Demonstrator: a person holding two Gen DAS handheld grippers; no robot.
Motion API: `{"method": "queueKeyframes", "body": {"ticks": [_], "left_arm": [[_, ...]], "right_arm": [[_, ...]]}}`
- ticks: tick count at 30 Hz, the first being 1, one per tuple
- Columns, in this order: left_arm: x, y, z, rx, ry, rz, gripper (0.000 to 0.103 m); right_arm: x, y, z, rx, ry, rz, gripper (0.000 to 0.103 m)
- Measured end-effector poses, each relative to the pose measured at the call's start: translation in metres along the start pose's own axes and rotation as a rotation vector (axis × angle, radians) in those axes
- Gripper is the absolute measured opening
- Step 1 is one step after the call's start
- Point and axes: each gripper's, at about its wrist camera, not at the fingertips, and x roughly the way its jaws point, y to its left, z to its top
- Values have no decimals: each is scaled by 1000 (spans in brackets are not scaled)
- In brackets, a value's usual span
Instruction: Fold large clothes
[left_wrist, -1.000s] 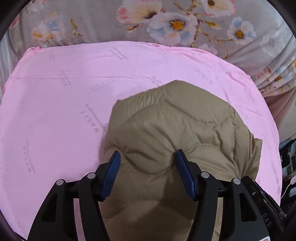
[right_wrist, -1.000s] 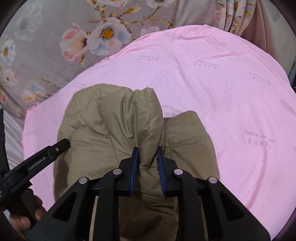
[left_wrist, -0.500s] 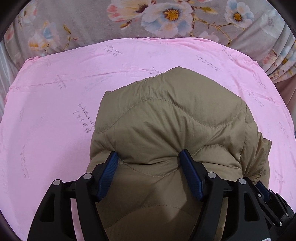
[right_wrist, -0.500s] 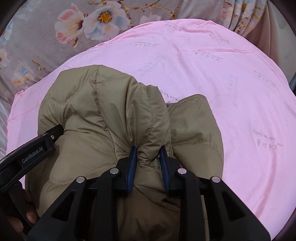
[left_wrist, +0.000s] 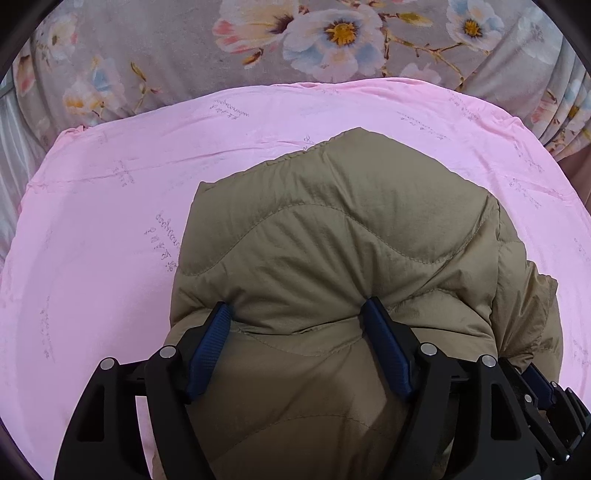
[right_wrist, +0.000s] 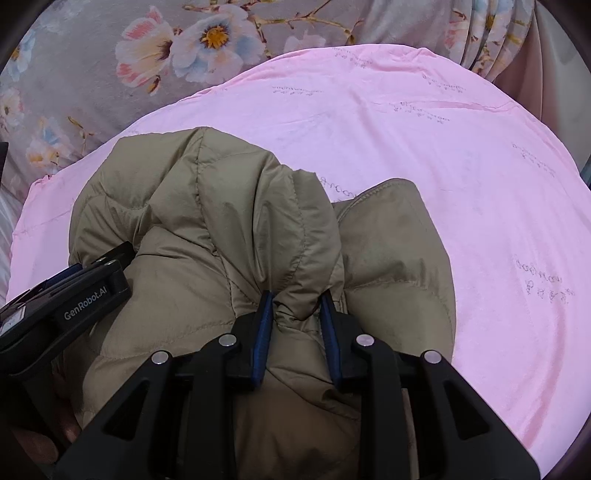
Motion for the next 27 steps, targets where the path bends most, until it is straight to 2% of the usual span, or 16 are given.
{"method": "queueKeyframes", "body": {"ticks": [5, 8, 10, 14, 19, 23, 27], "left_arm": [[1, -1, -1, 5, -6, 12, 74], [-1, 0, 2, 11, 14, 11, 74], [-9, 1, 5, 26, 43, 9, 74], [-52, 14, 0, 7, 53, -5, 73], [-87, 30, -32, -35, 110, -56, 73], [-102, 36, -68, -35, 162, -46, 73], [-98, 39, -91, -60, 207, -70, 74]], "right_arm": [[0, 1, -1, -12, -6, 0, 25], [-4, 1, 6, -22, 35, 0, 25], [-20, 0, 13, 3, 55, -5, 26], [-74, 4, 7, -9, -5, 39, 26], [-104, 19, -25, -59, 53, 103, 26], [-101, 27, -52, -92, 109, 107, 26], [-90, 24, -64, -83, 139, 118, 26]]}}
